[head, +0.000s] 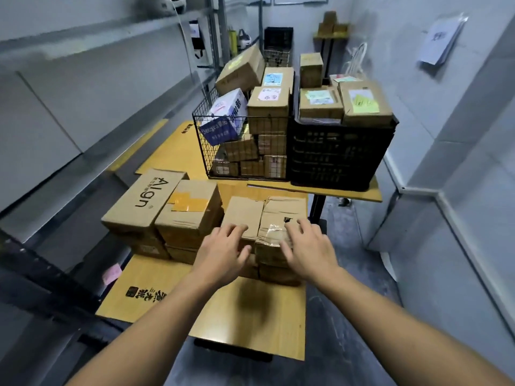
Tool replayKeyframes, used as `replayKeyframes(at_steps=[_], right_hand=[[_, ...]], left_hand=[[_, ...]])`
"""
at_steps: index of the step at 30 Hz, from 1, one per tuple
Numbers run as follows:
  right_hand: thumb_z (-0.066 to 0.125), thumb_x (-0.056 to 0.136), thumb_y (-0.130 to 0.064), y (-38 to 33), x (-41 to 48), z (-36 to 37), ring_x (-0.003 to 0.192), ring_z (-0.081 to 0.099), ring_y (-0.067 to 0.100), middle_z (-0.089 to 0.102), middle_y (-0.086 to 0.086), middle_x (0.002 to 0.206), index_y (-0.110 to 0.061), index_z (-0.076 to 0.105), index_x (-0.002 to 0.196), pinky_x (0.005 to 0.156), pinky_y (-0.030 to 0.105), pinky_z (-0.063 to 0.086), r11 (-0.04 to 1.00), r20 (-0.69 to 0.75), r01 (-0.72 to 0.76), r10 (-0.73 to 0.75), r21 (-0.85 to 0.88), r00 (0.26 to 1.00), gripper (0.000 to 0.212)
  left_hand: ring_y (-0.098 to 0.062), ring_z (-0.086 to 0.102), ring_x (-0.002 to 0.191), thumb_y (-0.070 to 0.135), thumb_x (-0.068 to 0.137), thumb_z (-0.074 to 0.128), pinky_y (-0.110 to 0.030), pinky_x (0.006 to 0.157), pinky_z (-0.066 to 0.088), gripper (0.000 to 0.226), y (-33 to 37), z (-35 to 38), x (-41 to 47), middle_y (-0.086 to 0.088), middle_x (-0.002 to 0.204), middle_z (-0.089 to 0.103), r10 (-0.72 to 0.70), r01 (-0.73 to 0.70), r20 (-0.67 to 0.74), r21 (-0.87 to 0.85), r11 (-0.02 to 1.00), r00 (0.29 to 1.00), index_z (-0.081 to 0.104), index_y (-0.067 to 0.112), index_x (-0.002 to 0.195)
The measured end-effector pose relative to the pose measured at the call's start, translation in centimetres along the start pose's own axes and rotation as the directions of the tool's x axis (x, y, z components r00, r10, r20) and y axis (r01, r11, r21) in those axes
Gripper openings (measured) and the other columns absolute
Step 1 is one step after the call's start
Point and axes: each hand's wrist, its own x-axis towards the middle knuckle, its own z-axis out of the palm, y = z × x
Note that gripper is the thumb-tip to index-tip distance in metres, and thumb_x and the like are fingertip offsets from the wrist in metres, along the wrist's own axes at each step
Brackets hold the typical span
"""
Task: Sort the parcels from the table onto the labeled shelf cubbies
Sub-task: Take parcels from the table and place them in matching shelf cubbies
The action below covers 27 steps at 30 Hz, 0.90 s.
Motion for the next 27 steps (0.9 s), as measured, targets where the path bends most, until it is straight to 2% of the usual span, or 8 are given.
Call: replayKeyframes(at_steps=[5,9,13,17,22,24,27], right_hand=[[0.047,0.098,-0.051,0.3,0.8,1.2,0.124,0.041,0.027,0.036,0.004,0.145,-0.027,0.044,0.140,0.094,0.041,0.048,0.981,0.020,-0.165,0.164,0.099,0.986,0.048],[0.047,0.098,-0.052,0.7,1.1,2.1,0.132,0.036,0.027,0.028,0.003,0.152,-0.035,0.041,0.144,0.098,0.042,0.044,0.897,0.083,-0.338,0.328,0.286,0.941,0.050],[0.048,0.099,-0.050,0.6,0.9,3.2,0.129,0.046,0.030,0.037,0.004,0.148,-0.042,0.040,0.143,0.096,0.040,0.044,0.793,0.143,-0.418,0.398,0.443,0.906,0.046],[0.054,0.100,-0.039,0.3,0.6,3.5,0.117,0.054,0.026,0.054,0.008,0.133,-0.040,0.044,0.141,0.087,0.029,0.039,0.672,0.154,-0.425,0.425,0.606,0.892,0.043],[0.056,0.100,-0.035,0.4,-0.1,2.3,0.104,0.047,0.013,0.057,0.006,0.128,-0.034,0.050,0.138,0.084,0.025,0.035,0.608,0.128,-0.420,0.463,0.674,0.877,0.038],[0.057,0.100,-0.032,0.6,-0.6,1.7,0.109,0.051,0.016,0.057,0.005,0.130,-0.032,0.051,0.137,0.088,0.027,0.039,0.588,0.104,-0.402,0.474,0.701,0.874,0.037],[0.058,0.100,-0.030,1.1,-1.7,0.7,0.120,0.055,0.022,0.060,0.002,0.132,-0.029,0.052,0.136,0.100,0.034,0.044,0.563,0.058,-0.369,0.493,0.739,0.868,0.037]], left_hand=[[-0.018,0.044,0.123,0.049,0.094,0.046,-0.037,0.103,0.039,0.049,1.0,2.4,3.7,0.005,0.136,0.049,0.092,-0.087,0.070,-0.069,0.994,0.993,0.040,0.032,0.140],[-0.019,0.044,0.121,0.049,0.095,0.045,-0.038,0.102,0.040,0.051,1.3,4.2,5.4,0.004,0.134,0.051,0.099,-0.080,0.102,-0.174,0.981,0.990,0.039,0.032,0.142],[-0.017,0.044,0.123,0.049,0.096,0.043,-0.037,0.105,0.038,0.051,0.9,5.7,5.3,0.004,0.136,0.052,0.101,-0.061,0.143,-0.259,0.964,0.985,0.038,0.031,0.144],[-0.015,0.043,0.125,0.045,0.096,0.046,-0.037,0.106,0.038,0.051,1.3,5.8,4.8,0.005,0.138,0.051,0.078,-0.025,0.132,-0.360,0.932,0.988,0.038,0.032,0.145],[-0.011,0.044,0.127,0.041,0.096,0.052,-0.035,0.106,0.039,0.050,2.3,5.0,3.6,0.008,0.137,0.051,0.066,-0.022,0.078,-0.469,0.883,0.995,0.041,0.031,0.143],[-0.009,0.045,0.126,0.042,0.095,0.053,-0.036,0.104,0.042,0.051,2.8,4.5,3.1,0.012,0.137,0.050,0.049,-0.011,0.054,-0.548,0.836,0.997,0.041,0.034,0.144],[-0.006,0.048,0.125,0.045,0.092,0.052,-0.035,0.101,0.045,0.050,3.4,3.8,2.5,0.014,0.138,0.052,0.005,0.030,0.047,-0.704,0.710,0.999,0.042,0.042,0.141]])
